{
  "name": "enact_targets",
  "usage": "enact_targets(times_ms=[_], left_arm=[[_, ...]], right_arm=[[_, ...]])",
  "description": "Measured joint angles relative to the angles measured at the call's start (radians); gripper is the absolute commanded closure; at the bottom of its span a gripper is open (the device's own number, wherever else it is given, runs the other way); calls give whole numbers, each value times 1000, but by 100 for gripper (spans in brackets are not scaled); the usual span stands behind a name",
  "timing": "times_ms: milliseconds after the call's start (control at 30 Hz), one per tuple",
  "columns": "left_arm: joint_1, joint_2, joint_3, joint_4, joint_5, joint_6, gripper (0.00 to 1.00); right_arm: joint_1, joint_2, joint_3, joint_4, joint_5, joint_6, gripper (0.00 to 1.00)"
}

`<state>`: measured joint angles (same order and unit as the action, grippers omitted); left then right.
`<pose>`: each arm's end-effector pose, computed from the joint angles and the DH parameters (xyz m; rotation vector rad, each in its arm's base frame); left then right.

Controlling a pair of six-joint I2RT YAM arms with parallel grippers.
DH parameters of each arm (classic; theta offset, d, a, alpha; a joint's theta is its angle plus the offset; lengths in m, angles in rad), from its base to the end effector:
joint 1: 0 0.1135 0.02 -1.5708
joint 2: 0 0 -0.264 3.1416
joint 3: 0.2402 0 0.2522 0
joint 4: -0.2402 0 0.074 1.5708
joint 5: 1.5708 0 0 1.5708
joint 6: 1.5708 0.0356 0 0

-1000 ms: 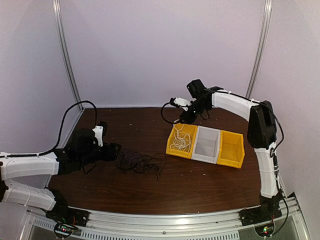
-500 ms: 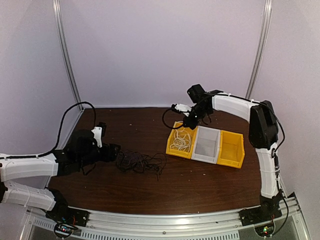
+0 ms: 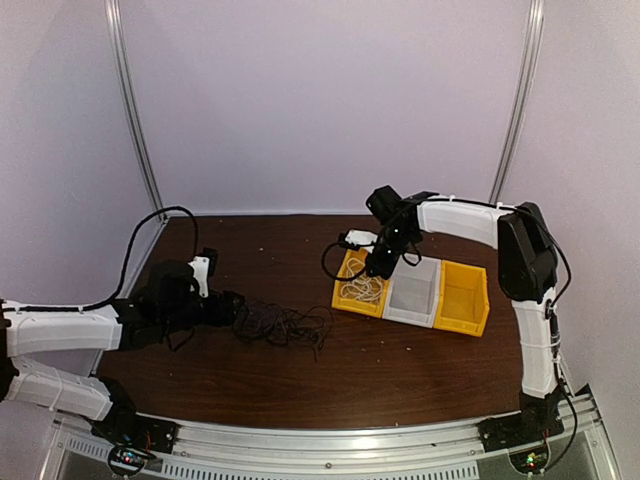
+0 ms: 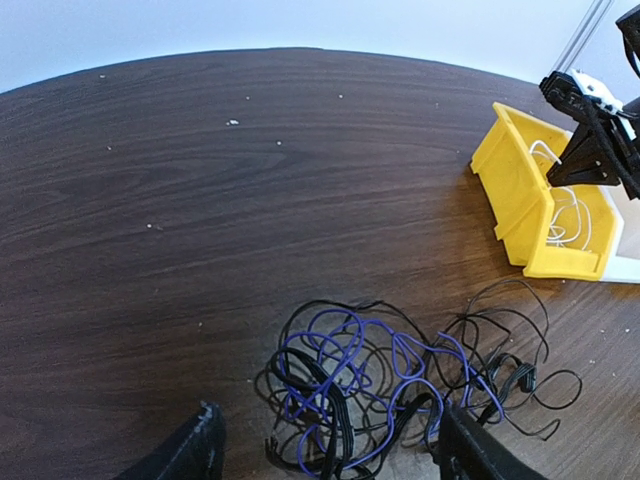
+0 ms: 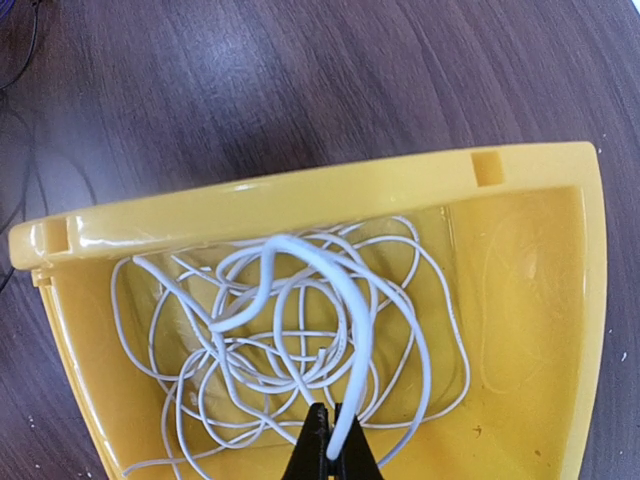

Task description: Untangle the cables

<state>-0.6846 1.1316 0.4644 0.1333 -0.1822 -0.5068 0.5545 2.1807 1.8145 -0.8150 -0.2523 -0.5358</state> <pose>0.1831 -0.1412 0.1925 0.0788 2.1375 -0.5222 0.3886 0.2511 0.1979 -1.4762 2.3023 0.3518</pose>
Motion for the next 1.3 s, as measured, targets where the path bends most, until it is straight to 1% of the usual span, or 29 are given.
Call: enact_targets(times_ms=[33,100,133,200,233,267,300,333,400,500,567,667,833,933,1033,1300], left_arm=[[0,2,2,-1,3,0,26],[0,3,13,-8,7,1,26],[0,3,21,-13,7,1,25],[0,-2,34,-22,6,2,25],[0,-6,37,-26,6,1,25],[0,-10,39,-31,6,1,26],[0,-12,39,-37,6,1,27],[0,-12,39,-42,7,0,27],[0,-11,39,-55,12,-2,27],[0,-3,39,-59,32,-12,27],[0,11,39,-59,51,-19,27],[0,24,34,-56,82,-28,27],[0,19,10,-51,116,-48,29],[0,12,-2,-53,118,-61,29],[0,8,-10,-52,121,-77,29],[0,7,-33,-53,127,-113,30]], right_arm=[[0,0,2,-3,0,1,99],[1,0,10,-13,3,6,90],[2,-2,11,-16,5,8,81],[4,-13,9,-26,9,13,59],[4,-25,3,-31,13,18,45],[5,-43,-4,-37,19,23,36],[7,-69,-12,-45,25,25,32],[10,-95,-18,-50,29,35,30],[19,-166,-34,-50,37,43,29],[50,-285,-56,-37,31,40,31],[89,-348,-76,-14,10,23,36],[171,-388,-133,34,-29,-2,42],[299,-295,-165,59,-82,-38,45],[350,-223,-165,80,-98,-44,49],[362,-162,-146,91,-111,-41,50],[357,-29,-12,138,-119,-38,49]])
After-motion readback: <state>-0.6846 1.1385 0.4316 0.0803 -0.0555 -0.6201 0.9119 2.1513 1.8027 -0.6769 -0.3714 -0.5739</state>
